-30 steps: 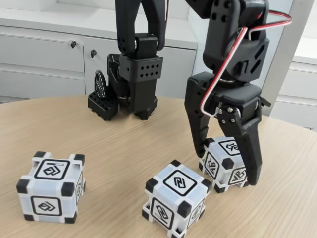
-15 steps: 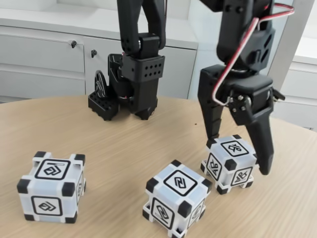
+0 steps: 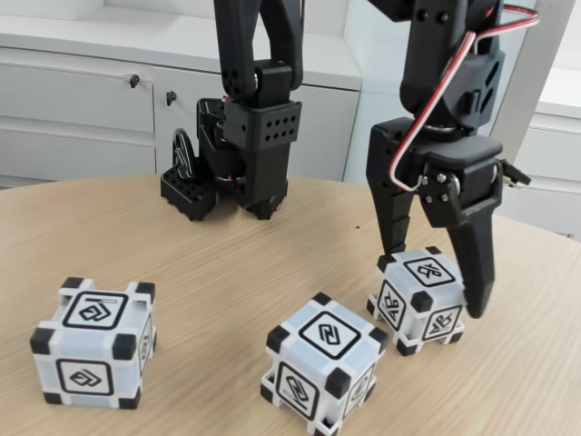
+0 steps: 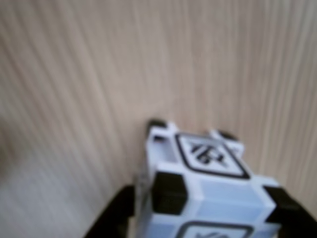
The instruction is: Stack cubes from left to right.
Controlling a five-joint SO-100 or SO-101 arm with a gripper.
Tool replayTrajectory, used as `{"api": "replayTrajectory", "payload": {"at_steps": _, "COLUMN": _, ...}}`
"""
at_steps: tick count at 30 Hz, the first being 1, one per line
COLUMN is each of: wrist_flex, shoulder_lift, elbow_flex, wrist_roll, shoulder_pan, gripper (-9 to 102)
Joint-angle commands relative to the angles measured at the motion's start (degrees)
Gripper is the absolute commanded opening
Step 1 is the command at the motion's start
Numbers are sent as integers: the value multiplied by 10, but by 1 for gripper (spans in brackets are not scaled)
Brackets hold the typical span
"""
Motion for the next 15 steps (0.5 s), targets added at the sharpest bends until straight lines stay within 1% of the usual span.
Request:
{"api": "replayTrajectory", "payload": {"at_steps": 1, "wrist_flex": -4, "shoulder_lift": 11, "elbow_flex": -11, "wrist_roll": 12, "shoulder_pan": 4, "gripper": 11}}
{"api": "replayTrajectory", "payload": {"at_steps": 4, "wrist_flex": -4, "shoulder_lift": 11, "elbow_flex": -11, "wrist_roll": 25, "shoulder_pan": 4, "gripper": 1}}
{"api": "replayTrajectory", "payload": {"at_steps": 15, "wrist_flex": -4, "shoulder_lift": 12, "elbow_flex": -11, "wrist_roll": 27, "shoulder_pan": 6, "gripper": 0}}
